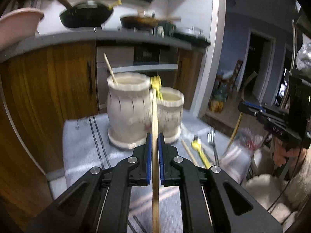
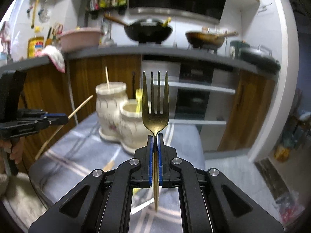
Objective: Organize utensils
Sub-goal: 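Lower chopstick into tall cup with left tool while right tool lowers gold fork into short cup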
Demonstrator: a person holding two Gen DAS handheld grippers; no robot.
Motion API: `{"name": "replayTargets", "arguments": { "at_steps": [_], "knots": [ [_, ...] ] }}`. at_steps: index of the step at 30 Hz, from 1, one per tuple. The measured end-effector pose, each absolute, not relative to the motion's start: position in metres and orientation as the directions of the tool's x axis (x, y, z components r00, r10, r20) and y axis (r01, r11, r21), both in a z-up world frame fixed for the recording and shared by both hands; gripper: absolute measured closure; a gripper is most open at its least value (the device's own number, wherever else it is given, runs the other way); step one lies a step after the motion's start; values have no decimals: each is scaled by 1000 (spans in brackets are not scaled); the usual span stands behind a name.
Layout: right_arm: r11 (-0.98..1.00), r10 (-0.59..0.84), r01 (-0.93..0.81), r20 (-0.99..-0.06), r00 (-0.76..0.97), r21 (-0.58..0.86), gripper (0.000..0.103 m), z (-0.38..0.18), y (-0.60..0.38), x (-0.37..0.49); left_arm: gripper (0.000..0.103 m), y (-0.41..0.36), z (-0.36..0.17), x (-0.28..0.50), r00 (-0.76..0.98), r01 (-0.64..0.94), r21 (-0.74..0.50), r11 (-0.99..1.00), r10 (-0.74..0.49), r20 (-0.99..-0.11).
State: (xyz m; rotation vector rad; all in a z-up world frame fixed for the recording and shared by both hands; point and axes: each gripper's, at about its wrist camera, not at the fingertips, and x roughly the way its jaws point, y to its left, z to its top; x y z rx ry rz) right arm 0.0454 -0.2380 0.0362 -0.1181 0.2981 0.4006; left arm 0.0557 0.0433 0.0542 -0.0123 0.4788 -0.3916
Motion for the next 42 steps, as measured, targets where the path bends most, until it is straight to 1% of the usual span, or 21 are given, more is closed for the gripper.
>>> {"name": "replayTargets", "arguments": {
  "at_steps": [1, 4, 5, 7, 9, 12, 16, 19, 24, 28, 29, 35, 39, 42],
  "knots": [
    [919, 363, -390, -262, 894, -59, 98, 45, -236, 44, 97, 46, 61, 57, 830, 359, -112, 927, -372, -416],
    [921, 372, -385, -173, 912, -51, 98, 66, -232, 45, 97, 52, 79, 63, 856, 353, -149, 923, -384, -346],
    [919, 383, -392, -138, 913, -45, 98, 76, -229, 48, 97, 53, 88, 67, 870, 353, -156, 922, -385, -308],
    [914, 399, -404, -112, 910, -34, 98, 91, -224, 58, 97, 55, 104, 76, 893, 349, -169, 922, -382, -239],
    [909, 413, -416, -96, 906, -10, 98, 103, -222, 70, 97, 56, 118, 88, 906, 347, -178, 921, -378, -190],
    [895, 447, -446, -67, 892, 29, 98, 120, -216, 88, 97, 51, 134, 110, 922, 336, -165, 927, -359, -141],
    [880, 474, -473, -37, 879, 36, 98, 130, -206, 105, 97, 48, 147, 144, 929, 331, -188, 925, -354, -105],
    [875, 483, -481, -24, 875, 55, 98, 130, -198, 120, 97, 41, 149, 162, 940, 310, -155, 938, -327, -98],
    [876, 478, -474, -23, 878, 86, 98, 122, -187, 145, 97, 27, 142, 188, 956, 263, -82, 961, -271, -113],
    [874, 477, -467, -56, 877, 133, 98, 103, -185, 162, 97, 22, 127, 203, 968, 215, -50, 975, -219, -118],
    [875, 476, -463, -68, 877, 143, 98, 97, -184, 164, 97, 22, 123, 207, 967, 214, -56, 975, -219, -132],
    [874, 473, -446, -129, 872, 191, 98, 65, -189, 170, 97, 28, 100, 188, 958, 230, -61, 971, -237, -161],
    [873, 475, -438, -171, 863, 214, 98, 49, -191, 175, 97, 26, 84, 171, 947, 219, -64, 974, -228, -227],
    [875, 474, -431, -199, 858, 221, 98, 41, -191, 180, 97, 21, 75, 161, 952, 198, -21, 980, -197, -232]
  ]
}}
